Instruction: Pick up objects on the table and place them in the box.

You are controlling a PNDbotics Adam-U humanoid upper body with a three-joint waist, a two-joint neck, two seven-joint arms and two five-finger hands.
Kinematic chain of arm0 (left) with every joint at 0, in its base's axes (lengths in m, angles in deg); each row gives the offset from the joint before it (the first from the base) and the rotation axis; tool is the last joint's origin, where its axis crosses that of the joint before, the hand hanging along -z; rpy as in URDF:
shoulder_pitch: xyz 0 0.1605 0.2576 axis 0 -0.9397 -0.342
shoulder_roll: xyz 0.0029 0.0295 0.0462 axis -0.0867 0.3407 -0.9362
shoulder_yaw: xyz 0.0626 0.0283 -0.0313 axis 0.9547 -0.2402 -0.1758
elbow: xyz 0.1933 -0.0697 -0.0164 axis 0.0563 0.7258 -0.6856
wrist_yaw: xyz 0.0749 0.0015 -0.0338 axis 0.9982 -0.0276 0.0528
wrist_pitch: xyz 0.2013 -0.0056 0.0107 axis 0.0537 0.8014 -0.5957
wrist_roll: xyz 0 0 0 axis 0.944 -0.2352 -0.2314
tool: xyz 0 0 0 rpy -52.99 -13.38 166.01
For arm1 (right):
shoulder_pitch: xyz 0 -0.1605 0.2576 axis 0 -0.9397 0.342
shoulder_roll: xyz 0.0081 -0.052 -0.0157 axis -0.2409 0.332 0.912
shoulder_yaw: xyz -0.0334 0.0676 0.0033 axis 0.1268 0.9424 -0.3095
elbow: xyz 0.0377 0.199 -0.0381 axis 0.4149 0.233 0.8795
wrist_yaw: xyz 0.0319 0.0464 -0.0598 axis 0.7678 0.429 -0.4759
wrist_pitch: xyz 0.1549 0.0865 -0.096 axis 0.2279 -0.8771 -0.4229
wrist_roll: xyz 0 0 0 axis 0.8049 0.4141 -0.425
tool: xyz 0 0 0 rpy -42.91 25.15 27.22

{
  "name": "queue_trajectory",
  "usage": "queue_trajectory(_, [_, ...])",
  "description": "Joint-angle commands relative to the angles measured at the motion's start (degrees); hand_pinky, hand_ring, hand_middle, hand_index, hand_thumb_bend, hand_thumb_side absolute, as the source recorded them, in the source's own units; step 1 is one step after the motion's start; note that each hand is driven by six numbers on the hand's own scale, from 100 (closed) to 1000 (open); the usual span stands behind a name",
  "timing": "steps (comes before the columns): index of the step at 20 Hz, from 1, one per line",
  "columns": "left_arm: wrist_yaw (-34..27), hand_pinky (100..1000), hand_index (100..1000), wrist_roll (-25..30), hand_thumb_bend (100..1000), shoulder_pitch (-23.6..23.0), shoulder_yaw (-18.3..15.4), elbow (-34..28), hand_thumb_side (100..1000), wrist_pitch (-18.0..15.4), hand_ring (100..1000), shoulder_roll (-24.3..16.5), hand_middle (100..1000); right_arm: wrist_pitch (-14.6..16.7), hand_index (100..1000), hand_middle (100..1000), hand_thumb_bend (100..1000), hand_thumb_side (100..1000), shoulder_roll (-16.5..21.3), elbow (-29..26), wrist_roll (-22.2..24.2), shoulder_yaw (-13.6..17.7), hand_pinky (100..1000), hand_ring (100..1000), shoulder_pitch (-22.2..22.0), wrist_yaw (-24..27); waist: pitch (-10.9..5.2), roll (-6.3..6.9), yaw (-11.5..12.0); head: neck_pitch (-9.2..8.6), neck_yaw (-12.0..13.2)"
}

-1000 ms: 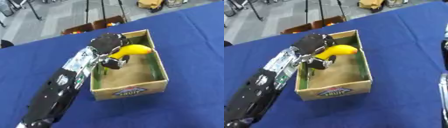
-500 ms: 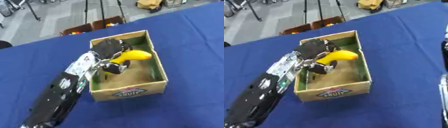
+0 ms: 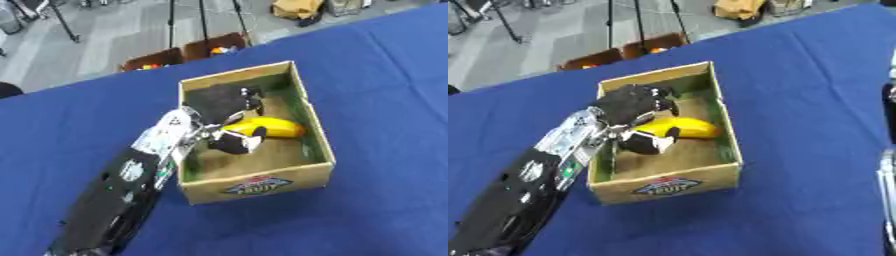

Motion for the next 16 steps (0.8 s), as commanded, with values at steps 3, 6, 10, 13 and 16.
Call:
queue_trajectory(3, [0.8, 496, 758, 0.8, 125, 0.7, -0.5, -1.0, 642, -0.3, 777, -0.2, 895, -0.1, 833, 511, 100, 1000, 0.5, -0.8, -0.3, 0.0, 747, 808, 0.9, 0.5, -0.93, -0.65, 0.1, -0.60, -0.2])
queue_trajectory(6, [0.7, 490, 756, 0.7, 110, 0.7, -0.6, -1.7, 636, -0.2, 774, -0.2, 891, -0.1, 833, 512, 100, 1000, 0.5, -0.8, -0.4, 0.0, 747, 808, 0.9, 0.5, -0.94, -0.71, 0.1, -0.57, -0.2])
queue_trajectory(10, [0.3, 480, 754, 0.4, 100, 0.6, -0.9, -3.3, 628, 0.1, 770, -0.7, 883, -0.1, 832, 513, 100, 1000, 0.4, -0.8, -0.6, 0.0, 746, 807, 0.9, 0.5, -1.12, -0.89, 0.4, -0.51, -0.4])
queue_trajectory(13, [-0.3, 475, 756, 0.3, 100, 0.4, -1.0, -4.8, 623, 0.3, 767, -1.2, 877, -0.1, 832, 513, 100, 1000, 0.3, -0.8, -0.7, 0.0, 745, 807, 0.8, 0.4, -1.25, -1.00, 0.6, -0.50, -0.5])
queue_trajectory(16, [-0.8, 462, 765, 0.4, 100, 0.3, -1.1, -5.7, 619, 0.6, 755, -1.4, 842, -0.2, 831, 515, 100, 1000, 0.3, -0.8, -0.8, 0.1, 745, 806, 0.8, 0.4, -1.35, -1.09, 0.7, -0.45, -0.6])
